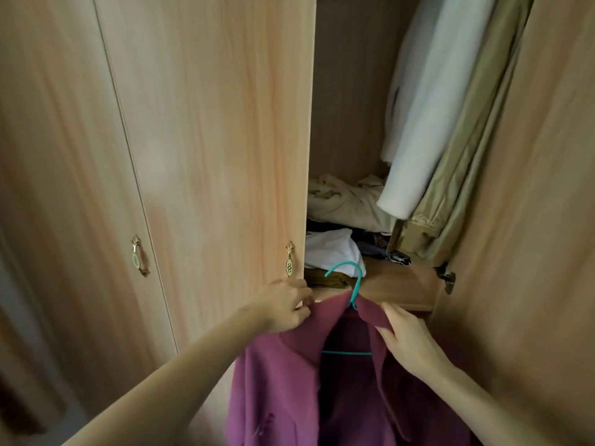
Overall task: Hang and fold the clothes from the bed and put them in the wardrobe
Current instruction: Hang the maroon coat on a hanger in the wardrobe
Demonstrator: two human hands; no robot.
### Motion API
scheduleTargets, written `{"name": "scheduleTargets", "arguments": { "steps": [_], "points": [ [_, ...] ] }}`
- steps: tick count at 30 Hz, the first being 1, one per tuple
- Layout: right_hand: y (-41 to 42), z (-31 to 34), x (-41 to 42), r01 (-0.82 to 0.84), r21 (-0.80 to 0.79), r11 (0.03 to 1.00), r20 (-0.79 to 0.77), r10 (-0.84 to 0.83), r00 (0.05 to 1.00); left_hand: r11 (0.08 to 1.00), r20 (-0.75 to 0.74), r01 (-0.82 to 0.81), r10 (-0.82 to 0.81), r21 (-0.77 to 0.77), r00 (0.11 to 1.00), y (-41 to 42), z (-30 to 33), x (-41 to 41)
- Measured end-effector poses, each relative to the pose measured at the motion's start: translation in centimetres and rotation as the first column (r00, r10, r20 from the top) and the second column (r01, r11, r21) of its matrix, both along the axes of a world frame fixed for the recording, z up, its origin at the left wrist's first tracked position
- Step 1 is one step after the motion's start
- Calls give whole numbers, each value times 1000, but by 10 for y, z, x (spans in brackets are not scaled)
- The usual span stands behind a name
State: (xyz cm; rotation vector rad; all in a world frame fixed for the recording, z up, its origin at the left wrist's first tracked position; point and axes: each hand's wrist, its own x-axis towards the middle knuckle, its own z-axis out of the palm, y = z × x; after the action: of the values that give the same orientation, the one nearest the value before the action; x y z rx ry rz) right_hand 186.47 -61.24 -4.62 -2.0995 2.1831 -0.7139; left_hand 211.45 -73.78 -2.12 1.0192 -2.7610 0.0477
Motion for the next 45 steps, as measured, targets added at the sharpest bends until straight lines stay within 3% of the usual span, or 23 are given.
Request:
{"name": "scheduleTargets", "arguments": {
  "steps": [2,4,7,17,21,28,33,40,45],
  "points": [
    [-5,-4,-7,9,15,1000,-10,-9,1000,965,232,-114,170,-237,958,-21,1,-9],
    [-8,-6,-14,26,31,999,-10,-26,1000,894,428,-117,318,-432,846,-40,-4,-18],
    [-9,-8,-23,54,42,998,-6,-54,999,861,562,-56,378,-505,736,-62,-21,-27],
    [-1,-6,-12,83,19,996,68,-84,994,727,547,-17,532,-687,646,-71,-39,-40],
    [14,-1,2,89,16,996,63,-90,994,686,460,-23,512,-728,725,-54,-53,-23],
    [49,-7,60,-29,18,999,47,28,998,812,423,-25,330,-583,844,11,-65,43],
    [82,-3,101,-38,12,999,74,38,997,796,379,22,264,-605,887,57,-38,95],
    [126,-18,160,-70,23,997,65,68,996,775,562,201,227,-599,795,124,-30,175],
    [129,-24,209,-132,36,991,76,129,989,756,554,143,322,-639,768,155,-35,244]
  ]
}}
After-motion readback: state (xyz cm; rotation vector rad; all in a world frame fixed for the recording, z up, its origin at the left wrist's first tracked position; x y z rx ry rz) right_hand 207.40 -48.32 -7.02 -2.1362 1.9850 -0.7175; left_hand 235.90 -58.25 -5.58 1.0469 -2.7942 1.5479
